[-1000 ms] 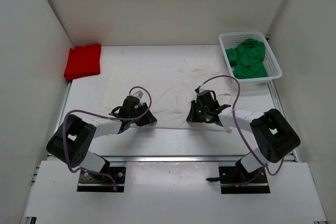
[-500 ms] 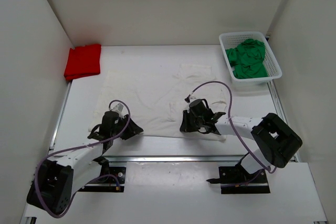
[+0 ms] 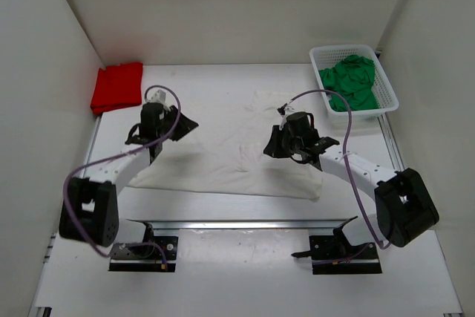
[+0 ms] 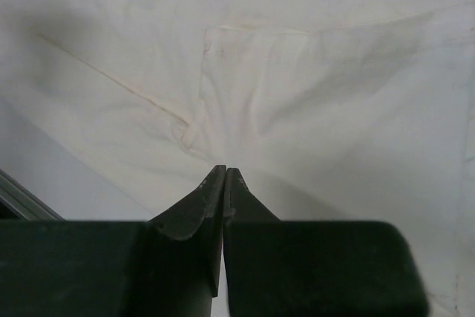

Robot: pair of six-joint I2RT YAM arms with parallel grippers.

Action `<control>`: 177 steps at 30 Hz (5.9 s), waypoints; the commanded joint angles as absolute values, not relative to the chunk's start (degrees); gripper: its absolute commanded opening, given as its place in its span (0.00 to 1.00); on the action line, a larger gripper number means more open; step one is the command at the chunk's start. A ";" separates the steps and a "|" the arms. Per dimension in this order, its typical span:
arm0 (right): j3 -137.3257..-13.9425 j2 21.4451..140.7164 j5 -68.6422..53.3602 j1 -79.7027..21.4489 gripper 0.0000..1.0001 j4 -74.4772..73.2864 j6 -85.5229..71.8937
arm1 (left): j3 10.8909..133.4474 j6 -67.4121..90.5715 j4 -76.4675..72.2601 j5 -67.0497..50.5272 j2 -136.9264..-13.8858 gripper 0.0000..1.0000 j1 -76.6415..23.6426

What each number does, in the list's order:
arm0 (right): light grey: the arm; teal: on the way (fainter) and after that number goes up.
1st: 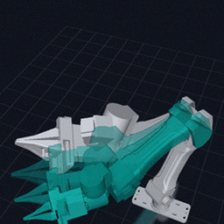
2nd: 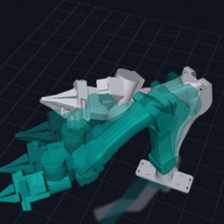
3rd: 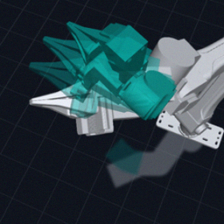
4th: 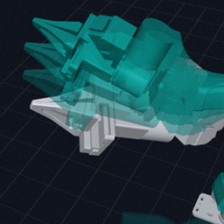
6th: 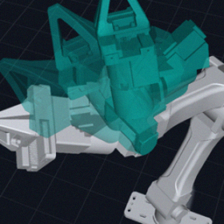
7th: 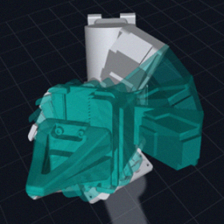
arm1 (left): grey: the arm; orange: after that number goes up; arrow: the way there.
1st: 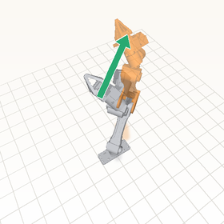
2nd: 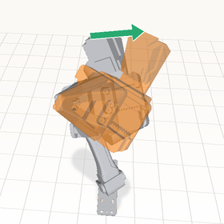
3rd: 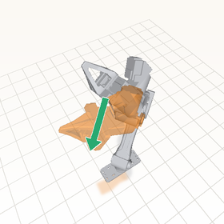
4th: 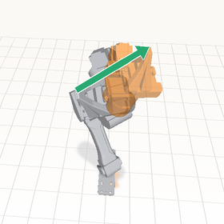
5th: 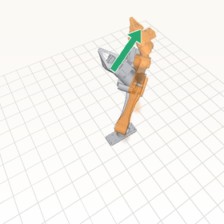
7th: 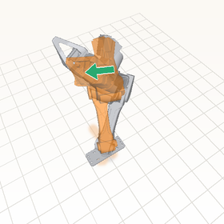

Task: Fold and stack the t-shirts
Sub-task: Fold the flattened tshirt in 1/3 of the way, then grap the side of the flattened tshirt furthest away from the robot with both arms, then fold the other side of the tshirt into a rectangle

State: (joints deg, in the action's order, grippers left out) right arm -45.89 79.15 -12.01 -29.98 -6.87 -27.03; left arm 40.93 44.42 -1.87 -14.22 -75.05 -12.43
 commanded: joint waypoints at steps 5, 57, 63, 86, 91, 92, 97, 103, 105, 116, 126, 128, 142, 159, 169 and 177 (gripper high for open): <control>-43.52 78.58 -13.97 -31.03 0.00 -2.74 -25.13 | 63.31 40.46 1.37 -5.82 -97.96 0.29 -1.77; -38.84 77.51 -21.97 -22.95 0.00 6.95 -26.90 | 115.93 18.37 32.70 8.08 -138.87 0.20 2.99; -46.75 85.33 -15.39 -16.09 0.13 7.47 -24.53 | 116.36 19.33 32.43 8.09 -137.20 0.00 3.34; -110.63 133.84 10.28 -9.05 0.37 -21.08 -12.13 | 101.69 26.28 19.42 0.35 -124.28 0.00 2.29; -124.06 141.05 13.52 -9.40 0.36 -29.68 -11.95 | 101.43 26.19 18.72 0.17 -124.10 0.00 2.11; -125.67 143.07 13.01 -9.14 0.37 -31.88 -12.48 | 101.25 26.54 18.46 0.26 -123.93 0.00 2.37; -137.79 148.88 10.82 -9.32 0.32 -38.22 -13.00 | 100.55 26.72 18.37 -0.34 -123.31 0.00 2.90; -149.66 155.12 10.99 -10.19 0.39 -47.71 -14.85 | 99.14 26.72 17.84 -0.97 -122.87 0.00 3.25; -152.49 156.00 13.17 -10.63 0.39 -50.09 -14.85 | 98.88 26.37 17.40 -1.23 -122.70 0.00 3.08; -150.39 152.67 17.76 -9.94 0.39 -51.85 -15.81 | 97.74 27.16 16.70 -1.85 -121.73 0.00 2.82; -158.00 159.33 7.65 -8.96 0.28 -55.71 -21.00 | 97.56 26.98 15.83 -2.37 -121.91 0.00 3.08; -161.35 160.57 6.86 -8.62 0.24 -56.51 -21.80 | 97.91 27.25 16.17 -2.81 -122.08 0.00 3.25; -161.63 150.22 5.02 -8.88 0.00 -59.32 -18.64 | 97.21 27.33 16.26 -3.25 -119.10 0.00 3.60; -94.98 106.47 2.09 -15.55 0.00 -40.55 -14.14 | 73.67 27.95 8.88 -6.76 -98.89 0.00 5.71; -64.19 85.09 2.28 -15.47 0.00 -28.48 -18.28 | 64.25 31.38 5.53 -11.87 -95.72 0.00 10.11; -52.74 68.49 2.37 -14.15 0.00 -26.45 -18.81 | 63.72 33.40 4.22 -13.79 -92.91 0.00 11.60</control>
